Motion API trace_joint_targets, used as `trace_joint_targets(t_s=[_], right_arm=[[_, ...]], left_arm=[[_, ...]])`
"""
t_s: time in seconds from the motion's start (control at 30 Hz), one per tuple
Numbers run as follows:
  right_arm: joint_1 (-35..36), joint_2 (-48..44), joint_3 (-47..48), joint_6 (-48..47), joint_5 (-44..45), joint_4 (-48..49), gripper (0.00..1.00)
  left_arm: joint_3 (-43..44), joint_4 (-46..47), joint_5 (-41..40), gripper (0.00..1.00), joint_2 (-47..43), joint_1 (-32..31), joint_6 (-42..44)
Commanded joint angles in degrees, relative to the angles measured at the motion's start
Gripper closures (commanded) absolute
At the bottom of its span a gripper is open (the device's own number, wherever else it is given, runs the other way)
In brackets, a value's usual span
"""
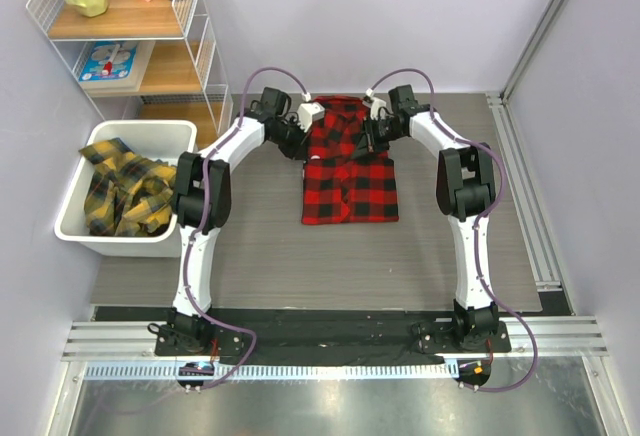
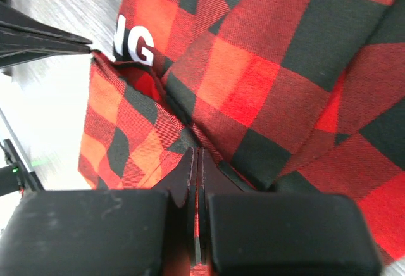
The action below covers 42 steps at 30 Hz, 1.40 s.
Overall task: Fold and stack the long sleeve shirts
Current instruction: Fold the shirt
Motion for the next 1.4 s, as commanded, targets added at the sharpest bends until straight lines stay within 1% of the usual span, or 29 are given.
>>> trace_joint_targets(t_s=[0.0, 0.03, 0.07, 0.13, 0.17, 0.23, 0.27, 0.33, 0.43, 0.53, 0.6, 0.7, 0.8, 0.83, 0.87, 0.9, 0.93, 0.97, 1.07, 1.1, 1.2, 1.37], right_arm=[[-0.74, -3.64, 1.78, -2.09, 2.71, 0.00, 0.99], [-0.74, -3.46, 1.86, -2.09, 2.88, -0.08, 0.99], [-0.74, -3.38, 1.77, -3.39, 3.06, -0.26, 0.99], [-0.74, -2.50, 2.04, -3.67, 3.15, -0.96, 0.99], [-0.74, -2.32, 2.21, -3.84, 3.15, -1.14, 0.99], [-0.65, -2.23, 2.04, -3.84, 2.71, -1.23, 0.99], [-0.65, -2.15, 2.12, -3.67, 2.62, -1.14, 0.99], [-0.65, -2.14, 2.30, -3.58, 2.10, -1.23, 0.99], [-0.65, -2.67, 2.65, -3.49, 2.01, -1.23, 0.99], [-0.74, -3.37, 2.65, -3.49, 1.92, -1.14, 0.99], [-0.74, -3.46, 2.48, -3.49, 1.92, -1.23, 0.99], [-0.74, -3.29, 2.21, -3.67, 1.92, -1.23, 0.99], [-0.65, -3.37, 2.30, -3.41, 2.01, -1.23, 0.98], [-0.74, -3.46, 2.56, -2.71, 2.01, -1.23, 0.97], [-1.00, -3.90, 2.83, -2.53, 1.66, -1.40, 0.89], [-1.35, -4.16, 3.09, -1.05, 1.31, -1.40, 0.83], [-2.57, -4.51, 3.35, 0.53, 1.13, -1.66, 0.79], [-3.45, -5.56, 3.70, 1.33, 0.95, -2.10, 0.70], [-7.06, -7.41, 3.01, 2.22, 2.35, -4.12, 0.61], [-7.94, -8.55, 2.48, 1.87, 3.23, -4.82, 0.54], [-10.05, -9.79, 0.20, -0.24, 6.66, -7.02, 0.46], [-10.41, -8.57, -1.30, -1.56, 9.30, -8.87, 0.46]], left_arm=[[2.37, -0.41, 2.03, 1.00, -0.42, -0.11, -0.83], [2.90, -0.94, 1.77, 0.99, -0.24, -0.11, -1.10], [4.03, -1.29, 0.89, 0.88, -0.24, -0.11, -3.01], [4.66, -1.73, -1.65, 0.73, -0.15, -0.11, -7.84], [4.66, -1.82, -2.97, 0.64, -0.24, -0.02, -12.04], [3.79, -1.48, -1.76, 0.58, -1.02, 0.24, -15.32], [3.00, -0.77, -0.27, 0.56, -1.38, 0.24, -18.90], [0.89, 0.72, 0.80, 0.54, -1.73, 0.15, -21.83], [-0.96, 1.34, -0.08, 0.54, -1.56, -0.37, -24.74], [-2.72, 2.04, -3.41, 0.56, -1.91, -0.29, -28.25], [-3.34, 2.92, -3.16, 0.57, -1.91, -0.37, -29.39], [-3.34, 3.98, -1.50, 0.62, -1.73, -0.37, -30.89], [-3.43, 5.90, 0.35, 0.72, -2.08, -0.46, -31.94], [-3.16, 6.17, 0.01, 0.82, -2.08, -0.37, -32.38], [-2.99, 6.09, -0.08, 0.87, -1.82, -0.55, -32.74], [-3.07, 6.09, 0.01, 0.94, -1.73, -0.55, -32.91], [-3.16, 6.00, -0.43, 0.98, -1.73, -0.55, -33.26], [-3.68, 6.00, -0.52, 1.00, -2.08, -0.55, -33.35], [-4.91, 6.17, -1.05, 1.00, -2.78, -0.46, -33.27], [-5.18, 6.09, -1.05, 1.00, -3.05, -0.46, -33.27], [-5.45, 6.17, -1.31, 1.00, -3.14, -0.46, -33.00], [-5.27, 6.09, -1.57, 1.00, -3.14, -0.81, -32.39]])
